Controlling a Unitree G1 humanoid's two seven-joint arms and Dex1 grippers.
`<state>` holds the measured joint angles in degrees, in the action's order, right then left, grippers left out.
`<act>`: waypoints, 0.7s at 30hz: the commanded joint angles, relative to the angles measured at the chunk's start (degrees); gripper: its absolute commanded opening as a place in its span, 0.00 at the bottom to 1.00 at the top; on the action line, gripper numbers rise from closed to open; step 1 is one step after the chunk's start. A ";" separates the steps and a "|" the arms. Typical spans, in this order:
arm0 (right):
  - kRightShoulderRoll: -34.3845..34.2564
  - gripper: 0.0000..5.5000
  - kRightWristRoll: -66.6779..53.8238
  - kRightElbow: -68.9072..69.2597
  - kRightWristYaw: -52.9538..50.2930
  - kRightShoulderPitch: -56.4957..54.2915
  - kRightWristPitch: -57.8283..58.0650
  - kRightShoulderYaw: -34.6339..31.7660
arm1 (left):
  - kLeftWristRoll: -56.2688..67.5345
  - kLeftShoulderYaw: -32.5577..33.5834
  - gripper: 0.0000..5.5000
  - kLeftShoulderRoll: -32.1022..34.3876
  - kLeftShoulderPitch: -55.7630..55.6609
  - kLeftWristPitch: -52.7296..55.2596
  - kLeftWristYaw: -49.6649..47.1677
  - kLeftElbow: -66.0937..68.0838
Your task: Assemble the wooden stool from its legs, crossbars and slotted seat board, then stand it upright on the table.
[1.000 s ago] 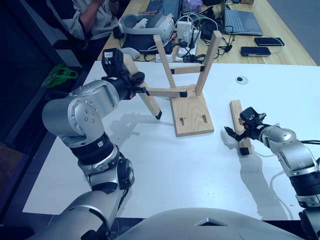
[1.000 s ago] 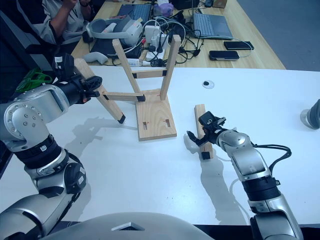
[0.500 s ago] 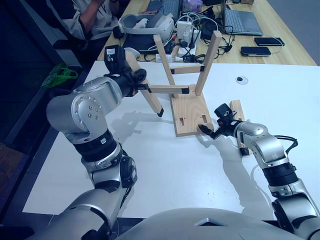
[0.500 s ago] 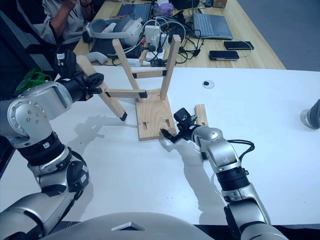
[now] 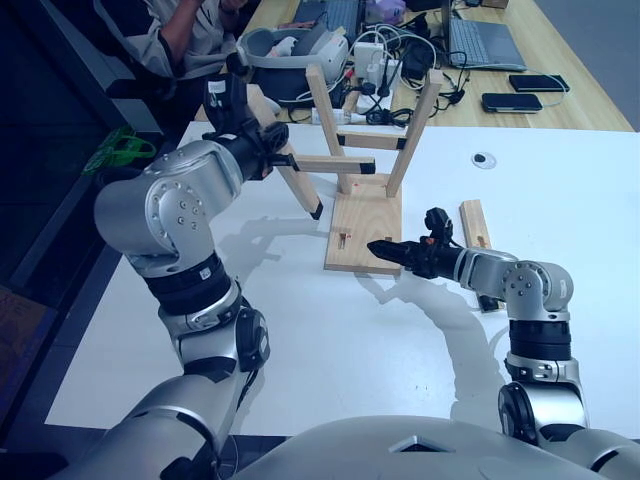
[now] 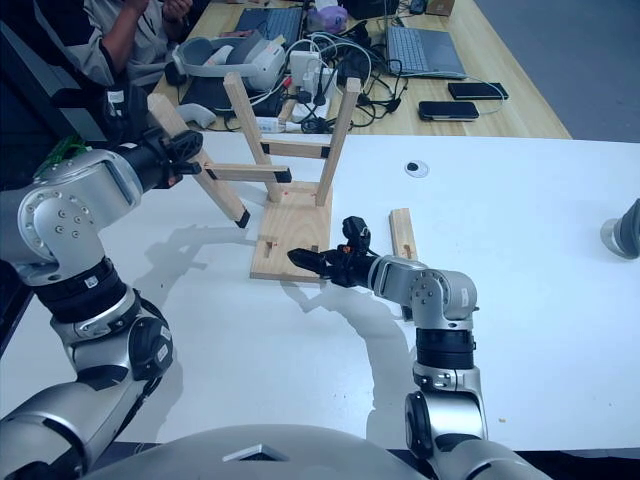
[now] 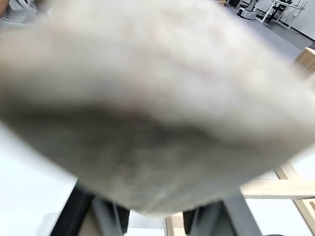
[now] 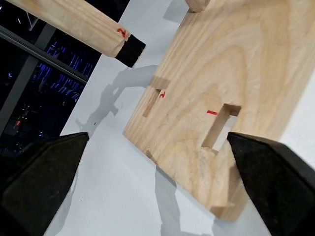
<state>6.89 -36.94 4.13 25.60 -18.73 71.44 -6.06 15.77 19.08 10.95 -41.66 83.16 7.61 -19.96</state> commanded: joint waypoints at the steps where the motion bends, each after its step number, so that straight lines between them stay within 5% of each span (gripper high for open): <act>1: -0.37 0.98 -1.12 1.74 -1.40 -0.38 1.21 -1.01 | -0.27 1.37 0.19 -0.56 -0.17 -0.69 -1.30 -0.78; 12: 6.42 0.98 6.82 2.46 -8.02 0.76 -12.60 -6.95 | 0.64 14.37 0.19 -16.91 2.86 9.26 -5.12 -15.57; 21: 8.18 0.98 8.52 3.15 -9.90 3.19 -15.59 -7.71 | 1.88 11.64 0.19 -15.03 12.02 9.33 -4.78 -19.73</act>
<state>14.37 -28.77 6.50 16.46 -16.02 56.18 -13.20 17.32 31.82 -4.83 -31.67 91.67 3.06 -38.80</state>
